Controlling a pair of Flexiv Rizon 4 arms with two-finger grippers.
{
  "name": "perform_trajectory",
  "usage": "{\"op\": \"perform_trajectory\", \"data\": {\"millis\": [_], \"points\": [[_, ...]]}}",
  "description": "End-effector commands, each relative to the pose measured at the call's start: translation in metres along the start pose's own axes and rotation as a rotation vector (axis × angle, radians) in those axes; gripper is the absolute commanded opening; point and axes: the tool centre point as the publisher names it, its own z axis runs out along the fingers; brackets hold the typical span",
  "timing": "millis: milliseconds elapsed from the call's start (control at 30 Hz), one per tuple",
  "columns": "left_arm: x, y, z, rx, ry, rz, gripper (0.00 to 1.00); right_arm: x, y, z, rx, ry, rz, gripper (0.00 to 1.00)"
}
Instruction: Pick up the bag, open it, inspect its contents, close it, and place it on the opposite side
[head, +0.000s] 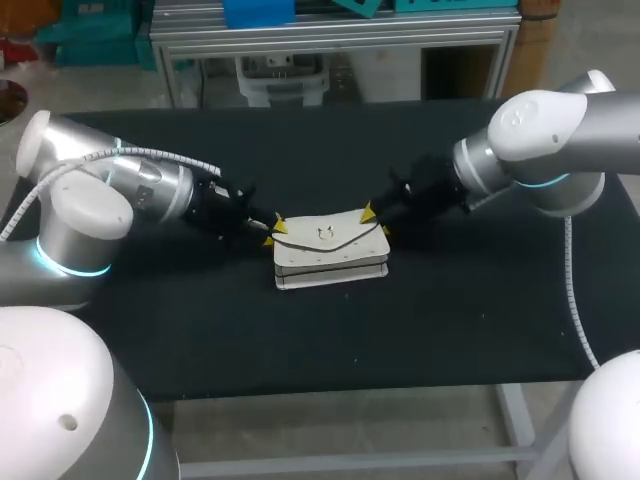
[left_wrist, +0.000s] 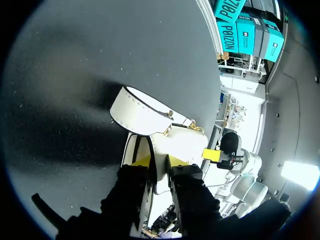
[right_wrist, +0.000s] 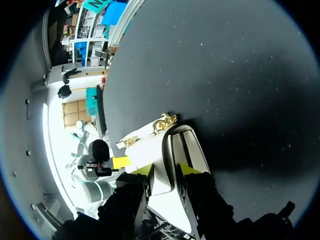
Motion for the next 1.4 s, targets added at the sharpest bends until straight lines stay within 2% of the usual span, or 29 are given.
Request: {"op": "perform_trajectory", "data": {"millis": [33,167,233,267,300,333,400,433,467,500,533,567,767,933,1133,1167,1200,1233,1267,1300,1333,1400], "points": [[-0.004,0.013,0.011,0.104,0.08,0.062,0.0,0.006,0.001,0.007,0.006,-0.005,-0.001,0.35],[-0.003,0.014,0.012,0.128,0.09,0.11,0.0,0.005,0.001,0.007,0.006,-0.005,0.001,0.38],[-0.003,0.014,0.012,0.109,0.086,0.124,0.0,0.005,0.002,0.007,0.006,-0.005,0.001,0.39],[-0.002,0.014,0.011,0.076,0.084,0.114,0.24,0.005,0.002,0.007,0.006,-0.006,0.001,0.4],[-0.002,0.014,0.011,0.065,0.083,0.104,0.56,0.005,0.002,0.007,0.006,-0.006,0.001,0.4],[-0.001,0.012,0.01,0.052,0.078,0.089,0.83,0.006,0.002,0.007,0.006,-0.006,0.001,0.41],[-0.001,0.011,0.01,0.043,0.078,0.078,0.9,0.006,0.002,0.007,0.006,-0.002,0.004,0.4],[-0.001,0.011,0.009,0.042,0.08,0.076,0.87,0.006,0.003,0.007,0.007,0.0,0.007,0.38],[-0.001,0.011,0.009,0.042,0.08,0.075,0.71,0.006,0.004,0.007,0.008,0.001,0.009,0.35],[-0.001,0.011,0.009,0.042,0.081,0.075,0.51,0.006,0.004,0.008,0.01,0.002,0.012,0.27],[-0.001,0.011,0.009,0.041,0.081,0.075,0.27,0.006,0.005,0.008,0.012,0.003,0.015,0.1],[-0.001,0.011,0.009,0.043,0.082,0.077,0.0,0.006,0.005,0.009,0.014,0.004,0.017,0.0],[0.002,0.008,0.007,0.047,0.1,0.102,0.0,0.007,0.001,0.011,-0.002,-0.019,-0.055,0.0],[0.009,-0.003,0.009,0.019,0.104,0.118,0.0,0.009,-0.009,0.014,-0.008,-0.032,-0.165,0.0],[0.015,-0.014,0.013,-0.004,0.082,0.111,0.0,0.009,-0.017,0.011,-0.025,-0.016,-0.213,0.0],[0.015,-0.014,0.013,-0.006,0.078,0.109,0.3,0.009,-0.017,0.009,-0.032,-0.014,-0.208,0.0],[0.015,-0.014,0.012,-0.004,0.07,0.11,0.58,0.007,-0.017,0.008,-0.031,-0.004,-0.202,0.16],[0.015,-0.014,0.012,-0.002,0.068,0.11,0.85,0.006,-0.017,0.006,-0.034,0.002,-0.194,0.43],[0.015,-0.014,0.011,-0.003,0.066,0.11,1.0,0.005,-0.016,0.005,-0.035,0.008,-0.185,0.62],[0.015,-0.014,0.01,-0.005,0.063,0.106,1.0,0.004,-0.015,0.004,-0.03,0.016,-0.177,0.82],[0.014,-0.015,0.01,-0.005,0.062,0.104,1.0,0.003,-0.014,0.003,-0.035,0.018,-0.167,0.94],[0.014,-0.016,0.01,-0.007,0.059,0.098,1.0,0.003,-0.011,0.002,-0.035,0.025,-0.152,0.96]]}}
